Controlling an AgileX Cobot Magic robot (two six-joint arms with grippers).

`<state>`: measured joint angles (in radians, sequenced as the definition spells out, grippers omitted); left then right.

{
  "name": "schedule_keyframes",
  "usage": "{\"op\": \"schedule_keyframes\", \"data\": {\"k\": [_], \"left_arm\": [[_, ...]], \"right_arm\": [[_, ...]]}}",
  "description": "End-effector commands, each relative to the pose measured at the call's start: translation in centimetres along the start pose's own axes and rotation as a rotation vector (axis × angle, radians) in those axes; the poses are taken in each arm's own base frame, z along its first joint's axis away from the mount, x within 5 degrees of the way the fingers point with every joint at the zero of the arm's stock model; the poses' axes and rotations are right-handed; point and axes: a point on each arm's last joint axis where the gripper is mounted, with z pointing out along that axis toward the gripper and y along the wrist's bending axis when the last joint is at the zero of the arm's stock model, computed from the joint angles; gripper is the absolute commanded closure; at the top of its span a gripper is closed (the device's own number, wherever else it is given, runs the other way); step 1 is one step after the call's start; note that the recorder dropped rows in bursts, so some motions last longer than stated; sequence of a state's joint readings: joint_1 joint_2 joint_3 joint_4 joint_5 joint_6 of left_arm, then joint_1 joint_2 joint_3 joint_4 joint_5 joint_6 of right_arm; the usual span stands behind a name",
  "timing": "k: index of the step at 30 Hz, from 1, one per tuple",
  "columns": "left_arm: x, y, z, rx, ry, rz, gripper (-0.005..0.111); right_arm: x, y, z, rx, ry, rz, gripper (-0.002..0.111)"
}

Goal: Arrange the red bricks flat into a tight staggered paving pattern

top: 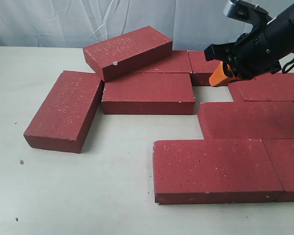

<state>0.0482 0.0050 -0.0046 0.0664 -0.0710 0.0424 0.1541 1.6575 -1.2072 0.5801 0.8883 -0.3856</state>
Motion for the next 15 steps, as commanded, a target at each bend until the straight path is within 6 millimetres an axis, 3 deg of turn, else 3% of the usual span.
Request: {"op": "schedule_keyframes", "data": {"k": [1,4,9,15], "left_arm": [[-0.2,0.0,0.0,-0.003,-0.040,-0.012,0.107],[-0.4,0.1,-0.1,-0.005,-0.042,-0.037,0.107],[-2.5,0.3,-0.2,-0.010,-0.077,-0.053,0.107],[-4.8,0.6,-0.1,-0.005,0.047,-0.104,0.107]], "right_arm": [[-0.1,-0.1,-0.5,0.012,-0.019,-0.009,0.109],[-0.1,-0.1,-0.5,0.012,-0.019,-0.009,0.109],[-0.1,-0.1,-0.5,0.012,-0.019,-0.009,0.109],[-0.1,-0.1,-0.5,0.012,-0.019,-0.009,0.109]]}}
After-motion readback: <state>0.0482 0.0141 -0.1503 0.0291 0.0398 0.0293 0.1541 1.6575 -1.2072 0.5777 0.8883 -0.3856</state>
